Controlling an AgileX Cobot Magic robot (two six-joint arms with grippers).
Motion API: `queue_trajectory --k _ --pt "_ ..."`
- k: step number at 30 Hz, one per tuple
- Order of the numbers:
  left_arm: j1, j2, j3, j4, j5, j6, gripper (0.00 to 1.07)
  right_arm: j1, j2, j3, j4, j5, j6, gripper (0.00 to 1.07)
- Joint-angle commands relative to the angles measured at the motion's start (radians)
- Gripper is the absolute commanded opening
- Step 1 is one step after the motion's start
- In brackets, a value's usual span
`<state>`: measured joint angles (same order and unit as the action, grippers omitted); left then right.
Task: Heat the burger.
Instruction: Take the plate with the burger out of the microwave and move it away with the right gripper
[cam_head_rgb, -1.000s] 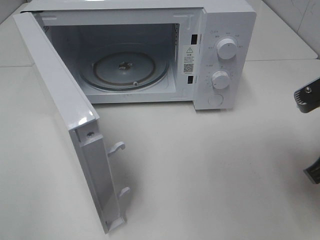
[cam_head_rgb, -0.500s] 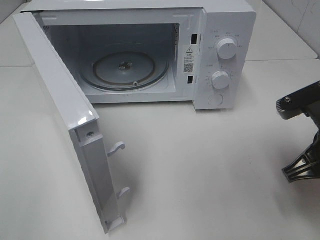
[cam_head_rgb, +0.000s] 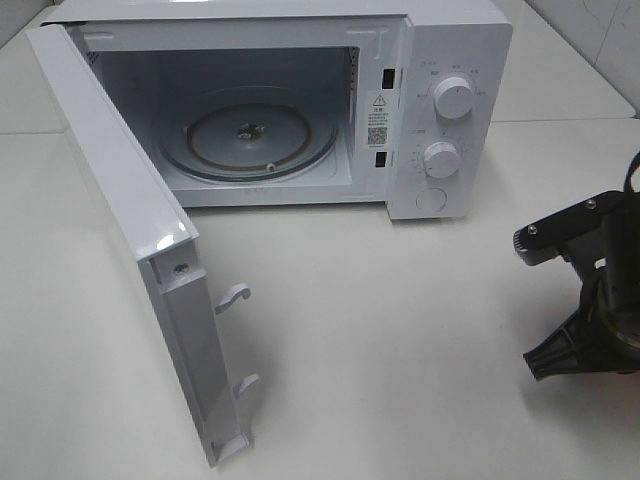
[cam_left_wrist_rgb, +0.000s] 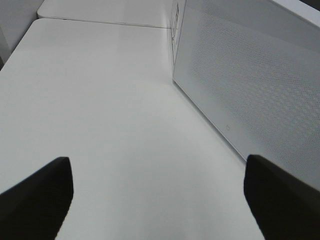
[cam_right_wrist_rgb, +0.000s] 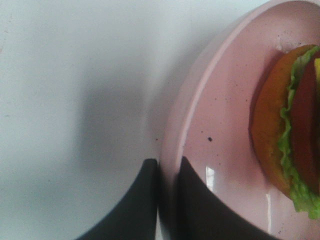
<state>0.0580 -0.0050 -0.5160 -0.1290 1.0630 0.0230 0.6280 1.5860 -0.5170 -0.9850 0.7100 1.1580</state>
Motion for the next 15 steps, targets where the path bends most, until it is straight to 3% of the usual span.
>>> queue_trajectory --k 1,15 --pt "0.0 -0.006 0.001 -0.005 0.006 0.001 0.85 -0.002 0.024 -0.007 -0.059 0.025 0.022 0.0" --pt "0.0 -0.006 0.001 -0.005 0.006 0.001 0.85 -0.002 0.131 -0.007 -0.104 0.003 0.106 0.08"
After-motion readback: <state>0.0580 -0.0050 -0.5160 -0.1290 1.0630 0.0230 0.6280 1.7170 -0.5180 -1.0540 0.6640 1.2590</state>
